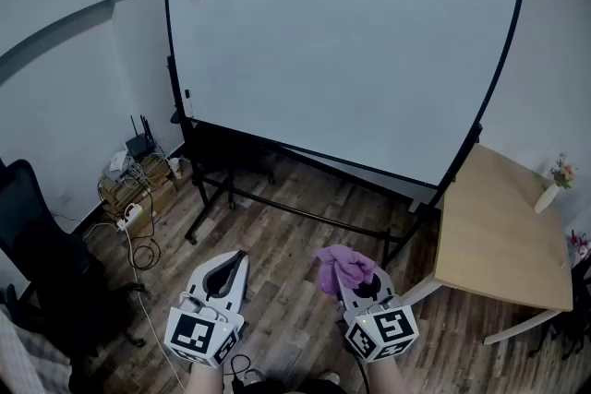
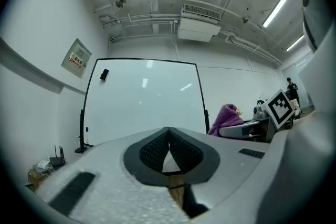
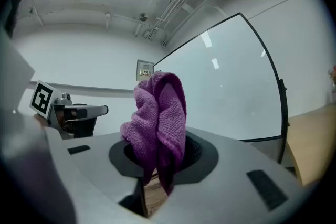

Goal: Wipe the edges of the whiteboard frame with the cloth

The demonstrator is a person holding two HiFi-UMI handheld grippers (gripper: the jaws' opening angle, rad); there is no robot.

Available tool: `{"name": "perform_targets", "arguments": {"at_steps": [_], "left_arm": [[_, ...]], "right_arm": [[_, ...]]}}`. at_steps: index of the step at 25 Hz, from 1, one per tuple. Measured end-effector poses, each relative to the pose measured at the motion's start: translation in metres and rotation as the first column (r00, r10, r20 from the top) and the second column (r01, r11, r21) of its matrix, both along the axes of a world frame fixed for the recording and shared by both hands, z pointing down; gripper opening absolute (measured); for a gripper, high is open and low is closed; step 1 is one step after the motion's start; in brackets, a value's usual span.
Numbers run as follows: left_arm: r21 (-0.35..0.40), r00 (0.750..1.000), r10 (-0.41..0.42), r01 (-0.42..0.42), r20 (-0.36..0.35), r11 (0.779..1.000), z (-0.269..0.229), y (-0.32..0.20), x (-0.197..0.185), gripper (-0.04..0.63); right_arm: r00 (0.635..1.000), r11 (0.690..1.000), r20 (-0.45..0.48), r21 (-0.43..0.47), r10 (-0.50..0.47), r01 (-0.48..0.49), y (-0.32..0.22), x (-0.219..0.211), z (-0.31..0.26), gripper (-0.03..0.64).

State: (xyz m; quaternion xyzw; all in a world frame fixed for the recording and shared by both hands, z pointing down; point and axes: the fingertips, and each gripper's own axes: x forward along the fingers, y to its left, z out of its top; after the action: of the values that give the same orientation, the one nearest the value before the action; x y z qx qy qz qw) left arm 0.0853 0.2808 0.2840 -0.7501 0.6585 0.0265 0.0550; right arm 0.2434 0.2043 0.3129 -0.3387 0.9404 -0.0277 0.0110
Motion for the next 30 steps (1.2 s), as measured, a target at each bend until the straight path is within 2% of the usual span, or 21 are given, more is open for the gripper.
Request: {"name": "perform_targets", "arguments": {"at_steps": [17,22,30], "left_arm": [[0.006,1.0,0.015,-0.015,0.011,1.0,0.0,0.019,-0.038,0.017],[0.004,1.0,0.001,-0.001,0.017,1.0,0.004,0.032,-0.064,0.016],[0.011,0.999,-0.043,0.043,0.013,0.999,0.007,0.051,-0.113,0.017]], "right_arm": [[1.0,1.0,-0.001,0.002,0.017,-0.017,0.019,-0.037,0.004,0.089],[1.0,1.0,-0.024,-0.01,-0.013,0.012,0.03,-0.068,0.012,0.09],[0.997,0.996,0.01,-0.023,-0.08,0.081,0.05,-0.123,0.015,0.089]]}}
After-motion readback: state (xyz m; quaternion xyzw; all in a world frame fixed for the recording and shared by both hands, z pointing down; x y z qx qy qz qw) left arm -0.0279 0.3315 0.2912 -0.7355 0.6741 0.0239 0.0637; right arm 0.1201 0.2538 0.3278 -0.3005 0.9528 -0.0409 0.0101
